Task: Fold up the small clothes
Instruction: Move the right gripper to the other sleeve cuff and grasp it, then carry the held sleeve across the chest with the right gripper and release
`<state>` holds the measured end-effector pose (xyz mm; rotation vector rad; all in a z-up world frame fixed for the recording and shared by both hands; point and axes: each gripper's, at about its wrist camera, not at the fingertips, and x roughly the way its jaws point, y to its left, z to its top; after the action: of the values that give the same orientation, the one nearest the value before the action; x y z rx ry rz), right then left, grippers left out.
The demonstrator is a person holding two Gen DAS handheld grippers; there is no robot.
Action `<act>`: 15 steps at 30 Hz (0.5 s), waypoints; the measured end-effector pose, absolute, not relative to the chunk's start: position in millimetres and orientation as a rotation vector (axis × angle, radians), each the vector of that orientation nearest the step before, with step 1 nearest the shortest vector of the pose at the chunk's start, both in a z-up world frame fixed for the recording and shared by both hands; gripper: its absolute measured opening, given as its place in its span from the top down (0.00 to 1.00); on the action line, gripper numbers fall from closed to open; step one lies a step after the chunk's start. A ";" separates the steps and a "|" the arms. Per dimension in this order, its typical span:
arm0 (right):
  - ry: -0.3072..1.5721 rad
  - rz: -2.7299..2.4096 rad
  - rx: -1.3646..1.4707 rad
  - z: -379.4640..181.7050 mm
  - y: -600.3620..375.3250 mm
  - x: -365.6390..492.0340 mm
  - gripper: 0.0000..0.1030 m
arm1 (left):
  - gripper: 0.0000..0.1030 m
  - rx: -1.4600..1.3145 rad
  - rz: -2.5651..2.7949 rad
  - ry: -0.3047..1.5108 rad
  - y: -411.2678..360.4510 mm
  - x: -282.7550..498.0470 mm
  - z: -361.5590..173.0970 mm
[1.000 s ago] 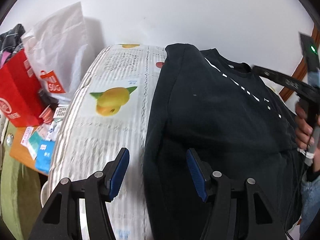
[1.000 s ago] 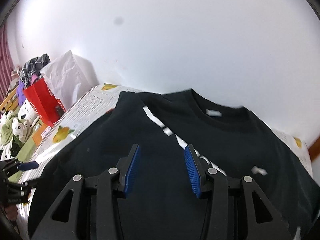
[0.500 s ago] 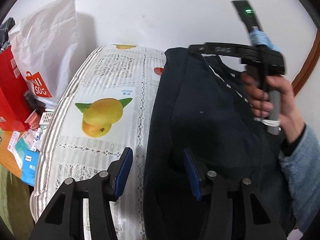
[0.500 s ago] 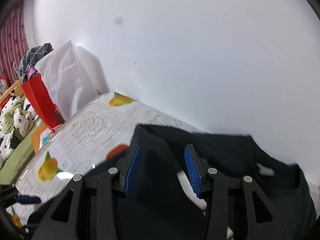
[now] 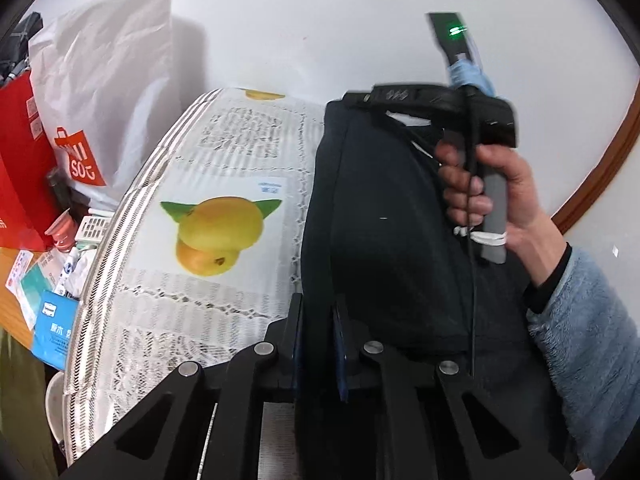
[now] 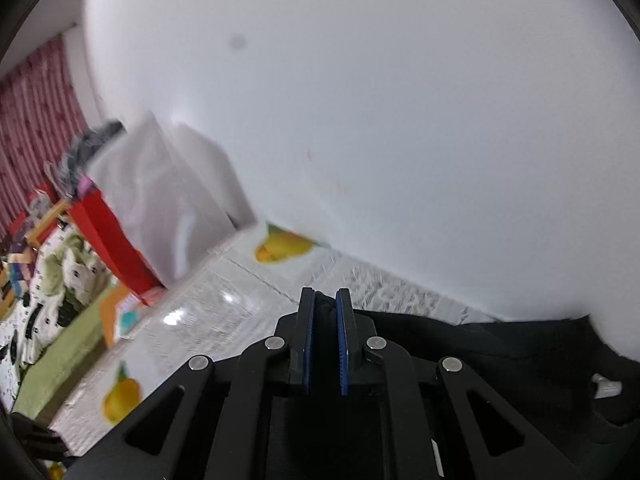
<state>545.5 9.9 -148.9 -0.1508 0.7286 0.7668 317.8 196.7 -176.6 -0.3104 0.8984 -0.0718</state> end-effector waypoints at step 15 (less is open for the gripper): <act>0.787 0.535 -0.159 -135.9 -76.5 515.6 0.57 | 0.70 -0.225 -0.033 0.928 186.6 310.3 -171.3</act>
<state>515.6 -76.5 -135.9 -0.1594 0.7866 0.5349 310.3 186.6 -171.3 -0.2253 0.9283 -0.0326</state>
